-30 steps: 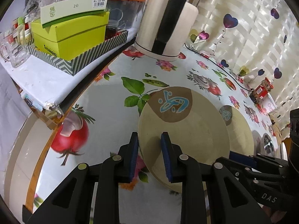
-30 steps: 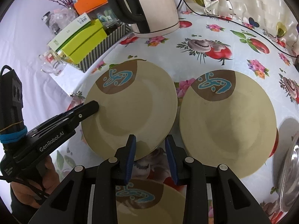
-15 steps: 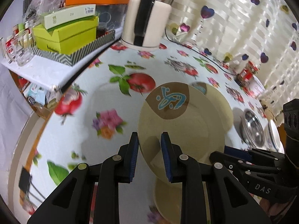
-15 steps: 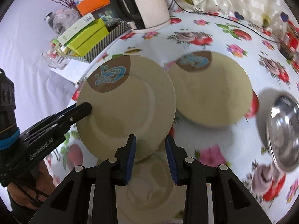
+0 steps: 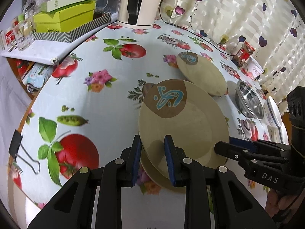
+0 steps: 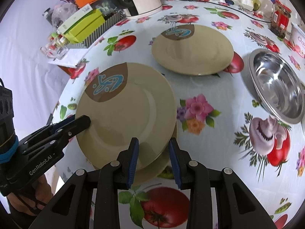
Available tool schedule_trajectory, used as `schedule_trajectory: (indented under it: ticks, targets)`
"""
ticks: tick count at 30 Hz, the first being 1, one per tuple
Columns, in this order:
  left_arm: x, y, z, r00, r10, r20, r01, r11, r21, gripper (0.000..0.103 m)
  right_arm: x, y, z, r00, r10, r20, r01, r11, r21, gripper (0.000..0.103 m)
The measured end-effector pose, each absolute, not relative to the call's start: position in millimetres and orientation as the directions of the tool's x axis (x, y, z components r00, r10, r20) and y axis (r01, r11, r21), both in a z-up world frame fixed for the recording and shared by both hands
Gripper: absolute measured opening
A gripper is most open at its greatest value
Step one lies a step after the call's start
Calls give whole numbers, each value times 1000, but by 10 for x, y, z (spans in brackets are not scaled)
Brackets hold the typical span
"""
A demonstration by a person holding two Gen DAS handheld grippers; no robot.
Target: Organize plates and bowls
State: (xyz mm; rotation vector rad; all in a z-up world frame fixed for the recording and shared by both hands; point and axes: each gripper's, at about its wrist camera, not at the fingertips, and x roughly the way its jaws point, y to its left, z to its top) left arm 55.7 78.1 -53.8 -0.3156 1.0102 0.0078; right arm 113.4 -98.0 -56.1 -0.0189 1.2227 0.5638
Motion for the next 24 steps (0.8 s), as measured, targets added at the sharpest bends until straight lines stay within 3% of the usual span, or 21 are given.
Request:
schedule_trajectory:
  ticks: [24]
  targets:
    - [380,813,-586,535,-119,-837,-157,959,-237,26,1014,-1038,-548,253,381,-889,-443,863,243,34]
